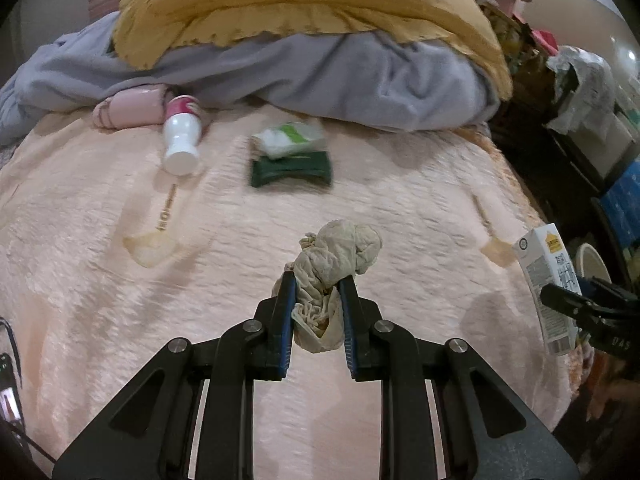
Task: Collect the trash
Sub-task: 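Carry the tan cloth and milk carton over the white bucket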
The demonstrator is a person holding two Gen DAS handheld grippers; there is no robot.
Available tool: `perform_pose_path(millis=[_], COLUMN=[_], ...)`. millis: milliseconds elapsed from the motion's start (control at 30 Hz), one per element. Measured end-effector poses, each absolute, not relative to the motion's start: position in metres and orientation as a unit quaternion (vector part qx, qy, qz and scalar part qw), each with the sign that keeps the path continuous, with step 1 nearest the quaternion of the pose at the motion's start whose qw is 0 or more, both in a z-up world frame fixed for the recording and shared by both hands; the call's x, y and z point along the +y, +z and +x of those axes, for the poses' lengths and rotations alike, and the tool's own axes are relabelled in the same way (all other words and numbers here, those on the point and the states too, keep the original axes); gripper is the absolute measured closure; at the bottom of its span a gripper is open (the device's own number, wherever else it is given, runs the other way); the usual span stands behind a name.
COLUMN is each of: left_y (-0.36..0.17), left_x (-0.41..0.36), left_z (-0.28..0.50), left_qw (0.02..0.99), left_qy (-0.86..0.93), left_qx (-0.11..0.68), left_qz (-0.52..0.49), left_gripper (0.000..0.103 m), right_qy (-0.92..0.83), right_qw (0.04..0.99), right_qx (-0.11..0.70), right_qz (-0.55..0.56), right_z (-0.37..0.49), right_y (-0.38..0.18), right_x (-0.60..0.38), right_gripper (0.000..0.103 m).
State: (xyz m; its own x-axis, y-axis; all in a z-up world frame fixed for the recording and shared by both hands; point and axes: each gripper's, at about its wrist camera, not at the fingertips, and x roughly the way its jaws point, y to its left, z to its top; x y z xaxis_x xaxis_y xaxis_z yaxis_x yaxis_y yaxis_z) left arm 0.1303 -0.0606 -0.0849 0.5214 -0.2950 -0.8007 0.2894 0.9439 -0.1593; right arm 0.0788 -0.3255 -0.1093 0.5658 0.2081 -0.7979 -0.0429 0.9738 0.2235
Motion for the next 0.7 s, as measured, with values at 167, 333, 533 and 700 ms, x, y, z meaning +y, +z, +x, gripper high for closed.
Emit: perform_pose_path(millis=[167, 333, 533, 700], left_y=[-0.076, -0.07, -0.061, -0.056], left_x=[-0.087, -0.114, -0.149, -0.183], left_z=[0.112, 0.095, 0.08, 0.069], left_qw=[0.875, 0.875, 0.873, 0.866], left_qy=[-0.18, -0.195, -0.219, -0.249], left_qx=[0.45, 0.442, 0.433, 0.431], left_qz=[0.005, 0.022, 0.037, 0.043], left_gripper=[0.085, 0.085, 0.085, 0.085], right_qy=[0.066, 0.062, 0.05, 0.03], right_qw=[0.885, 0.889, 0.897, 0.903], right_qx=[0.451, 0.443, 0.427, 0.413], right_qz=[0.096, 0.099, 0.105, 0.111], right_z=[0.057, 0.04, 0.022, 0.008], right_y=[-0.103, -0.098, -0.087, -0.077], right_x=[-0.336, -0.346, -0.363, -0.386], right_gripper=[0.045, 0.045, 0.045, 0.045])
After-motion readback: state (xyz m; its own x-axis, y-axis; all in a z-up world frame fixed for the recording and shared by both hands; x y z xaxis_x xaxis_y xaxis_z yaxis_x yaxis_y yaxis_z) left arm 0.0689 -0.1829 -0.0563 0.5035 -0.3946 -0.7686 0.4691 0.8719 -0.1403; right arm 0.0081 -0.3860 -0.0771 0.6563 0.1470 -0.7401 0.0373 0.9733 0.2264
